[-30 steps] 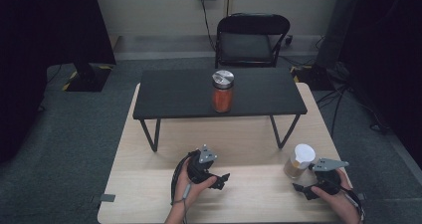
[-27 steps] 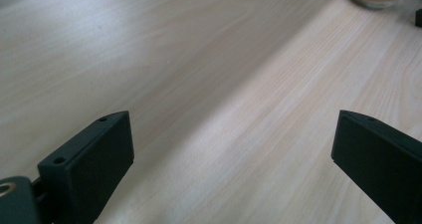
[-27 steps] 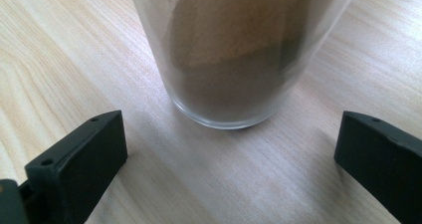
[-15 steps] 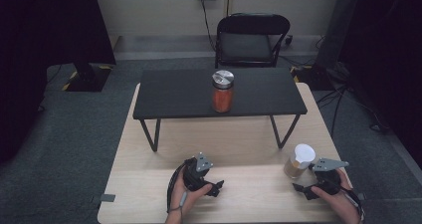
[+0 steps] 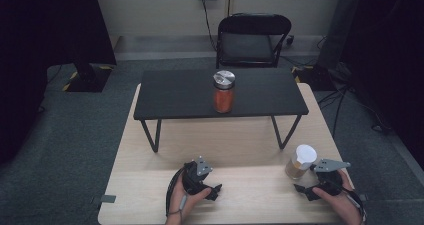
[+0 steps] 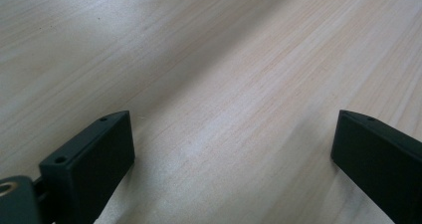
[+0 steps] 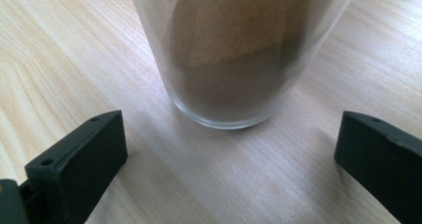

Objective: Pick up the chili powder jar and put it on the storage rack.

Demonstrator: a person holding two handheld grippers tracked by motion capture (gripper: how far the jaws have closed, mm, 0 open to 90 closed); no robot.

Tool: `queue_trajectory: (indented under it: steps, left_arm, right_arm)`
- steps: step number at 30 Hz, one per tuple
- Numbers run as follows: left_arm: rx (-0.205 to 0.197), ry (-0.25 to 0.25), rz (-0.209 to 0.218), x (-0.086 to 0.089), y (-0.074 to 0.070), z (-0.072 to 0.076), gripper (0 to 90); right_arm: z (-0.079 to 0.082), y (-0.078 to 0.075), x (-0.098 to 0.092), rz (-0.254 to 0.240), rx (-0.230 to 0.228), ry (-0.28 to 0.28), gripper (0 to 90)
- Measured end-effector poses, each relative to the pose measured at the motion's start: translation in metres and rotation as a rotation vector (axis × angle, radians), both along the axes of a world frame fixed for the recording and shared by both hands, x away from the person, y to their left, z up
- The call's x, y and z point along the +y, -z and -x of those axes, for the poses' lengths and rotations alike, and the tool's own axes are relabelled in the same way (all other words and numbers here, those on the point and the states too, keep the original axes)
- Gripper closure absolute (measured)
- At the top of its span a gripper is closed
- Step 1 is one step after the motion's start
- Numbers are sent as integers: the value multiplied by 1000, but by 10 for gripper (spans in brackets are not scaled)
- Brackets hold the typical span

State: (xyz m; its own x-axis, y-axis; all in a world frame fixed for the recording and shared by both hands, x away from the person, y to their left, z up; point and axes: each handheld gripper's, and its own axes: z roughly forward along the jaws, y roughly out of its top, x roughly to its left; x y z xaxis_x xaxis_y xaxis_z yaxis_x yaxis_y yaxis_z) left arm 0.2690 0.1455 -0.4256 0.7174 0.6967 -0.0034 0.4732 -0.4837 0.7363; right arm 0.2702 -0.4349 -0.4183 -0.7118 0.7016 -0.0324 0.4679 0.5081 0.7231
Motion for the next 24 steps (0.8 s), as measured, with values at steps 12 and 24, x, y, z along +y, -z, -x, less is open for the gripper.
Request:
queue_trajectory:
  steps: [12, 24]
  left_arm:
    - [-7, -2, -8, 1, 1, 2, 4]
    - [-7, -1, -8, 1, 1, 1, 3]
  right_arm:
    - [0, 0, 0, 0, 0, 0, 0]
    - [0, 0, 0, 0, 0, 0, 0]
